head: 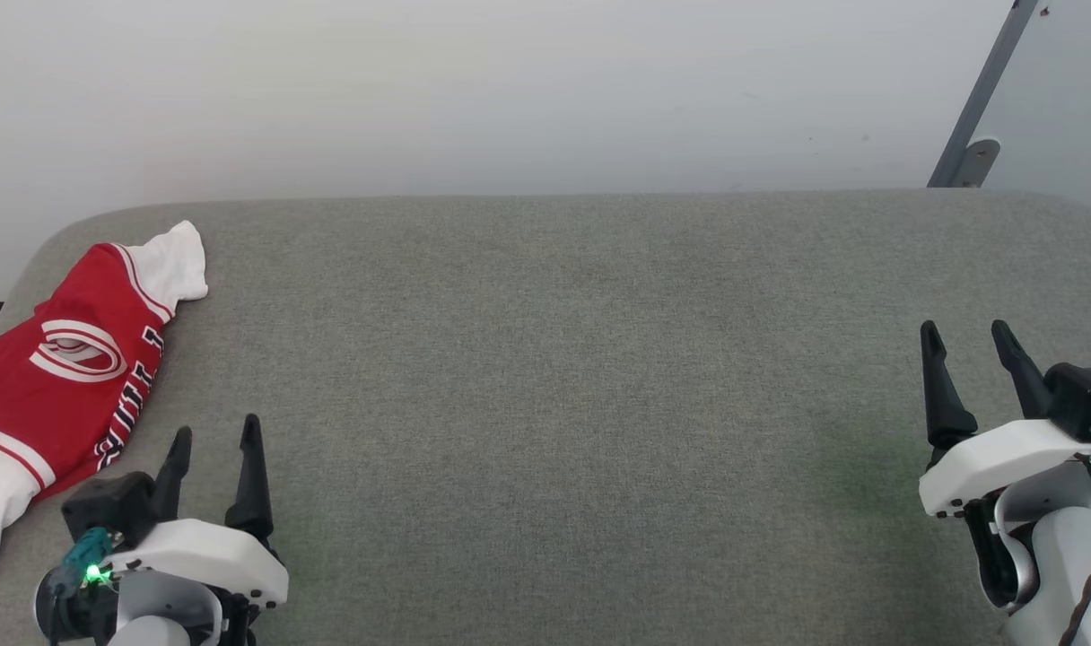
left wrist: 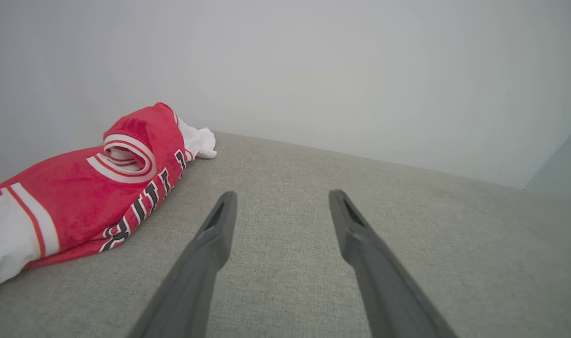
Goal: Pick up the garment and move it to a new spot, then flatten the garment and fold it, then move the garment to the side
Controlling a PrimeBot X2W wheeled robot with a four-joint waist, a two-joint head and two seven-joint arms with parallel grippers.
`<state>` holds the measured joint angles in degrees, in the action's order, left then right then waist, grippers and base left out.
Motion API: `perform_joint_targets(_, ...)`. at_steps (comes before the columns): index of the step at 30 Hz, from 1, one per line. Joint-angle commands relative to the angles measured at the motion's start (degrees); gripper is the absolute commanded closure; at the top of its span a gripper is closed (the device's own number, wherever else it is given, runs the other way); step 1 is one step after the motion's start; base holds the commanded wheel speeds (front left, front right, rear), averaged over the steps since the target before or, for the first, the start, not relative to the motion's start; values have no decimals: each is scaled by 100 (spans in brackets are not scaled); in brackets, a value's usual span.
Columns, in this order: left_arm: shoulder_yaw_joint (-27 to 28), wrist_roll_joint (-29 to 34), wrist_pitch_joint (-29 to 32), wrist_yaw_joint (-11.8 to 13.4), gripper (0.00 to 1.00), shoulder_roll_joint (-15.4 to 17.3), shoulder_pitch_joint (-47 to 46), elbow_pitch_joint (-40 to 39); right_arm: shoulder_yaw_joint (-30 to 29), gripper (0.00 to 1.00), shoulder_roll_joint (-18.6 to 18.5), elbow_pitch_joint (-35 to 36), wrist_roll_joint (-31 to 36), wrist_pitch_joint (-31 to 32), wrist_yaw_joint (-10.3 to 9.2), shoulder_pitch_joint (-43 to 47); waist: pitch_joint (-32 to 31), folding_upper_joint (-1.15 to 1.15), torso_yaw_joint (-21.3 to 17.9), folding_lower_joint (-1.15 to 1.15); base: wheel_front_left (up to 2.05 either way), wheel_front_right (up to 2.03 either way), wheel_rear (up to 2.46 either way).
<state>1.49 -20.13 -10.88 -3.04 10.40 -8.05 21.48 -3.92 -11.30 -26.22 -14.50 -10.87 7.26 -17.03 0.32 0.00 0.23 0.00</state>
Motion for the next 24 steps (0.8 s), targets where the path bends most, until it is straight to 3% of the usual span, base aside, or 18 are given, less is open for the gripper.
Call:
perform_joint_targets(1, -3, 130, -59, -28, 0, 18, -159, -2, -7, 0, -24, 17, 126, -57, 29, -94, 1, 0, -1, 0, 0, 0, 0)
perform_joint_targets(24, 134, 1068, -315, -129, 0, 11, -297, 322, -209, 0, -66, -3, 665, -317, 33, -205, 82, 0, 42, 0, 0, 0, 0)
